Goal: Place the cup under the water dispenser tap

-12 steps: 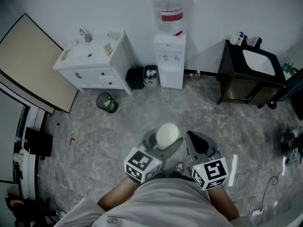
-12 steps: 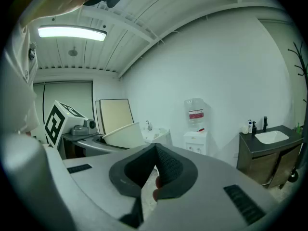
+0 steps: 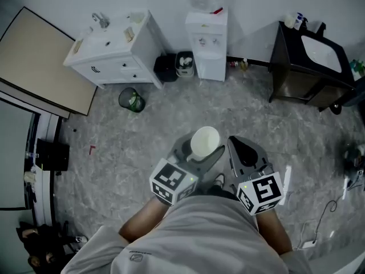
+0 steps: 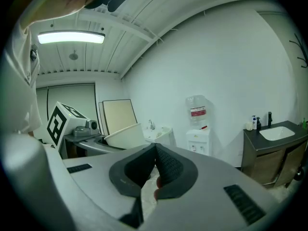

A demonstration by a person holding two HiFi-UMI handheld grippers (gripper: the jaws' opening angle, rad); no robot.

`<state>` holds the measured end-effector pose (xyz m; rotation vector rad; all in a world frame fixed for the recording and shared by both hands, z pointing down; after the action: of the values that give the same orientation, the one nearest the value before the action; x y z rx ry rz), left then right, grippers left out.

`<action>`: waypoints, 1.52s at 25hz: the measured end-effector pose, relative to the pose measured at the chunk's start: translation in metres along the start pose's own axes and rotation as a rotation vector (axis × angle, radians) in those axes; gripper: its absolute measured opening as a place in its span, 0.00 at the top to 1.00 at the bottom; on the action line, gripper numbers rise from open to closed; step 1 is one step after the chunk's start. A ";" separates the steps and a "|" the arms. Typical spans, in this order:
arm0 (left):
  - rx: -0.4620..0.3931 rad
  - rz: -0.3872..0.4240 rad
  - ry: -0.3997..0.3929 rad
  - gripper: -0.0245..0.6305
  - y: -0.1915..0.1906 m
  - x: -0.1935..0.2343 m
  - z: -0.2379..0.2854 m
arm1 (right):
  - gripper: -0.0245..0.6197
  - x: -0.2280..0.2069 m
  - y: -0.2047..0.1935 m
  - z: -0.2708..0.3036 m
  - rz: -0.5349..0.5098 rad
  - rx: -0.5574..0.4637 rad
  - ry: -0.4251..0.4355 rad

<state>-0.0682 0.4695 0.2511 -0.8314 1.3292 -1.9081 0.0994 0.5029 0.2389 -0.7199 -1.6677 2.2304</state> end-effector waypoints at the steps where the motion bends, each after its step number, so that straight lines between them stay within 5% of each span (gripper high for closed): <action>1: 0.006 -0.003 0.002 0.56 -0.002 -0.001 0.004 | 0.94 -0.004 -0.001 -0.001 0.001 -0.002 0.013; 16: 0.025 -0.011 0.004 0.56 0.004 0.040 0.063 | 0.94 -0.057 0.007 0.038 0.004 -0.019 0.028; 38: -0.020 0.100 -0.050 0.56 0.043 0.321 0.231 | 0.94 -0.171 0.093 0.303 0.009 -0.038 -0.045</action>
<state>-0.0637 0.0775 0.3168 -0.8018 1.3371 -1.7882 0.0895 0.1437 0.2554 -0.6924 -1.7354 2.2422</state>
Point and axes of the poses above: the fingertips, and each gripper's own axes: z forward along the fingers, x to its left, y out of its top, the point moved 10 cm from there along -z, backward along the fingers, and after that the axes turned 4 degrees about z, right-handed, at the moved point
